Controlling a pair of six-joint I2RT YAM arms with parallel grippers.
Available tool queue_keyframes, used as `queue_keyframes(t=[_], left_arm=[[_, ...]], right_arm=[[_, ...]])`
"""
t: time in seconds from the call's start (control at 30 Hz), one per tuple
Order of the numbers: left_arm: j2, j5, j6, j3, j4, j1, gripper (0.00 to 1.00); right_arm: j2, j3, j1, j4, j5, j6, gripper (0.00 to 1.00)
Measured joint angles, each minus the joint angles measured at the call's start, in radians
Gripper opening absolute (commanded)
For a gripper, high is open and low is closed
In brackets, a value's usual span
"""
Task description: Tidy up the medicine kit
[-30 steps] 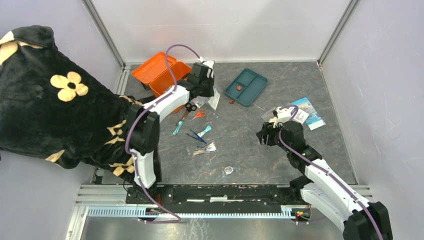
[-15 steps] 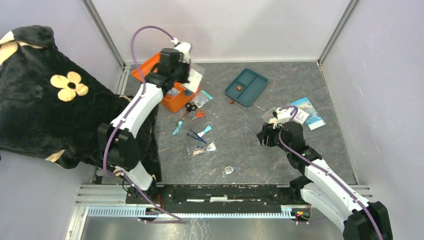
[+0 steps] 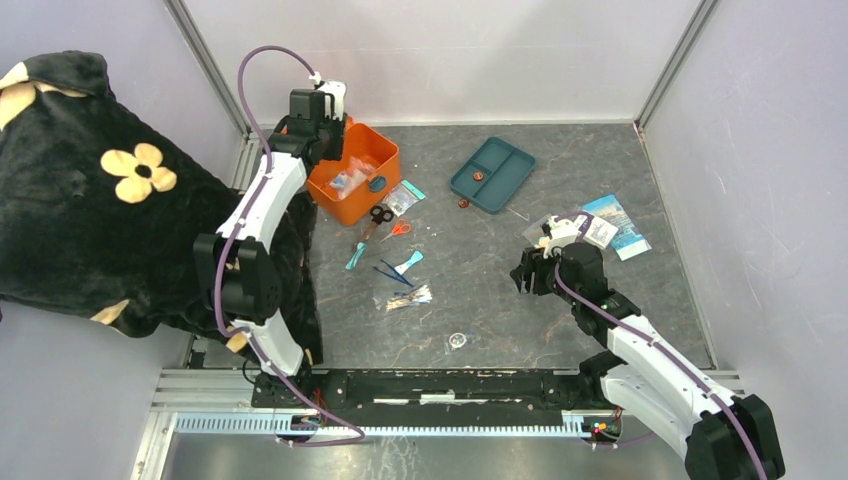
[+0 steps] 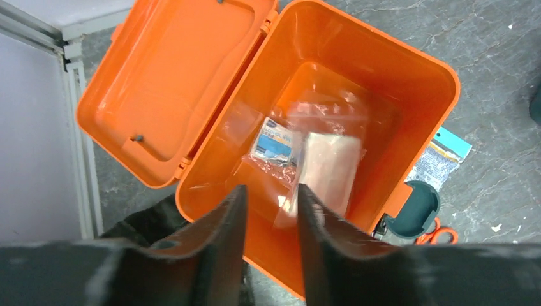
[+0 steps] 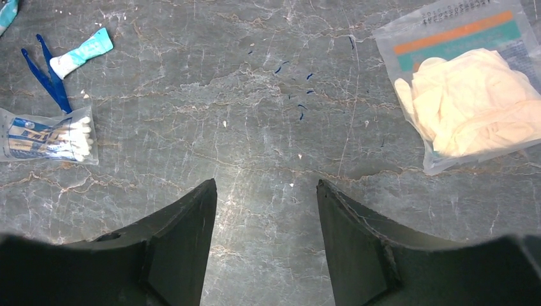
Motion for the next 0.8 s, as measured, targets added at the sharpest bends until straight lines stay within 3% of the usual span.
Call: queue_keyframes(t=[0.33, 0.63, 0.8], left_arm=[[-0.029, 0.061, -0.077, -0.013, -0.008, 0.000, 0.65], [-0.386, 0.195, -0.279, -0.299, 0.052, -0.001, 0.66], [-0.510, 0.238, -0.373, -0.513, 0.103, -0.002, 0.66]], right_arm=[[0.008, 0.000, 0.000, 0.010, 0.002, 0.033, 0.80], [0.085, 0.027, 0.006, 0.050, 0.002, 0.129, 0.81], [0.247, 0.142, 0.119, 0.037, 0.002, 0.112, 0.80]])
